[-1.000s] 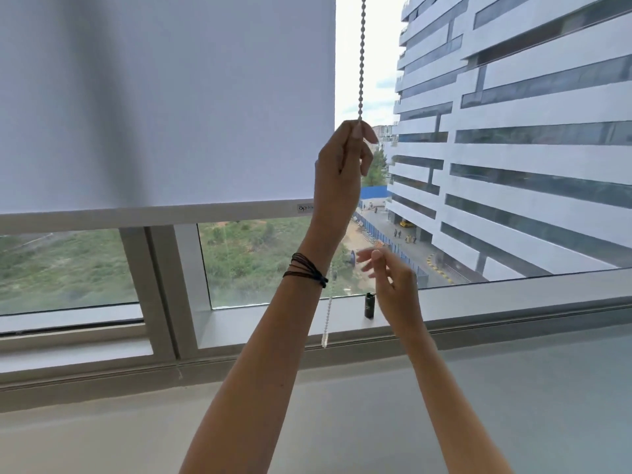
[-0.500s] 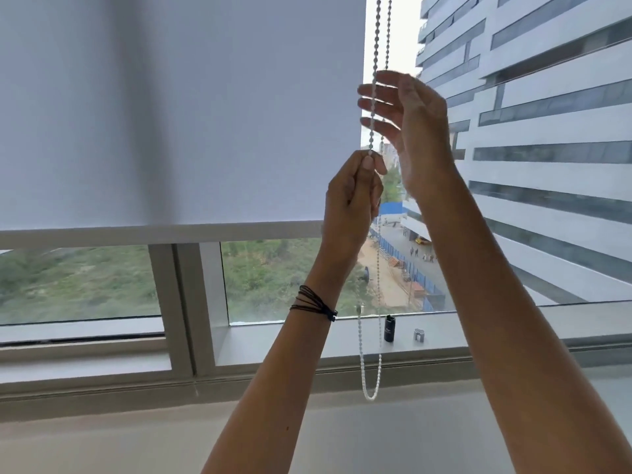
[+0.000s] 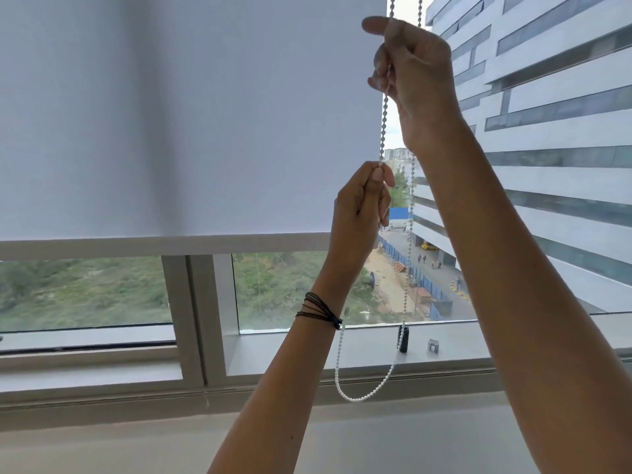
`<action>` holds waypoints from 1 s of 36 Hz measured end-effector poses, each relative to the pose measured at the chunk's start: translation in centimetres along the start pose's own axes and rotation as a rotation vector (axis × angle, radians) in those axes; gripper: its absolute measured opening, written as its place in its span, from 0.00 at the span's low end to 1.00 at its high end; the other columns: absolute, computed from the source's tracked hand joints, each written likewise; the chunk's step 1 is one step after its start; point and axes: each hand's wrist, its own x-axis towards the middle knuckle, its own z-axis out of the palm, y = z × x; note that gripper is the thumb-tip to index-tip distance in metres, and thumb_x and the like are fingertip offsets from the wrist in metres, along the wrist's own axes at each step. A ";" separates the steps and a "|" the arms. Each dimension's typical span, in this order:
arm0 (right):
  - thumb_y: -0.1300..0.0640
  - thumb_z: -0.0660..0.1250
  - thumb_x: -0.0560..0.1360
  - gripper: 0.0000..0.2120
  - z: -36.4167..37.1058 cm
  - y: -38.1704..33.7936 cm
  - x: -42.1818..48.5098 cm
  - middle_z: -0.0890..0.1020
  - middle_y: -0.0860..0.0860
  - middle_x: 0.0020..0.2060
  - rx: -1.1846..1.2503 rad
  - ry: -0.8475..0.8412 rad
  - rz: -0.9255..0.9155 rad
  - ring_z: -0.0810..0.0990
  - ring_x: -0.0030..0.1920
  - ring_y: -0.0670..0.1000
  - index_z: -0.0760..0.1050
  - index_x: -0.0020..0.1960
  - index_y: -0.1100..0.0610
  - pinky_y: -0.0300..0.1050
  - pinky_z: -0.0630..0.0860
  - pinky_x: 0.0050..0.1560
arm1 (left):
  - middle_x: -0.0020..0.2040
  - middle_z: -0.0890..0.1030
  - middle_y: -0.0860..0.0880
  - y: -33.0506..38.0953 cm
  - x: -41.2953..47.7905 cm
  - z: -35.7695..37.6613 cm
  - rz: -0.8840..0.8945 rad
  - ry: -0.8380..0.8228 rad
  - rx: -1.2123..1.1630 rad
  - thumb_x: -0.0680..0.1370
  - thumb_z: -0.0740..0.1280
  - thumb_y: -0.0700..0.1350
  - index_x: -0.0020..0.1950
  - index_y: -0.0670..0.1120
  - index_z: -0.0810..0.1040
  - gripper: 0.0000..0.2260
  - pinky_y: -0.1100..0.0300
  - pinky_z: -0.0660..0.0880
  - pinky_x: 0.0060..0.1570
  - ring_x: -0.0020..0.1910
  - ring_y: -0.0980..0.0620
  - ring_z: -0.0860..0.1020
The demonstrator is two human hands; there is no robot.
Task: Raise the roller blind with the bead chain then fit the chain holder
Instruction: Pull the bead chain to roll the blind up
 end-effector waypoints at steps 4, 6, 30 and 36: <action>0.63 0.54 0.81 0.12 -0.1 0.2 0.1 0.71 0.45 0.23 -0.017 -0.011 -0.018 0.66 0.24 0.43 0.77 0.51 0.62 0.42 0.67 0.36 | 0.25 0.64 0.51 0.0 -0.1 -0.1 -0.008 0.003 0.007 0.84 0.51 0.39 0.41 0.46 0.70 0.14 0.71 0.62 0.24 0.22 0.58 0.63; 0.63 0.54 0.81 0.12 -0.1 0.2 0.1 0.71 0.44 0.21 -0.012 -0.020 -0.022 0.66 0.23 0.43 0.77 0.49 0.60 0.40 0.66 0.35 | 0.25 0.64 0.50 0.0 -0.2 -0.2 -0.012 0.006 0.007 0.84 0.52 0.39 0.41 0.46 0.70 0.14 0.71 0.62 0.24 0.23 0.55 0.64; 0.64 0.54 0.81 0.12 -1.7 4.9 -3.5 0.70 0.43 0.17 -0.177 0.030 -0.101 0.64 0.19 0.41 0.75 0.45 0.62 0.33 0.62 0.25 | 0.25 0.67 0.53 -4.2 -4.2 0.9 -0.167 -0.032 -0.013 0.84 0.53 0.42 0.40 0.53 0.72 0.15 0.66 0.62 0.21 0.25 0.54 0.68; 0.65 0.54 0.80 0.12 -1.9 6.6 -4.7 0.70 0.48 0.22 -0.192 0.034 -0.070 0.64 0.19 0.42 0.75 0.44 0.60 0.33 0.62 0.24 | 0.25 0.66 0.50 -5.6 -5.4 1.0 -0.198 -0.017 0.003 0.84 0.53 0.40 0.41 0.49 0.71 0.14 0.64 0.62 0.21 0.24 0.53 0.67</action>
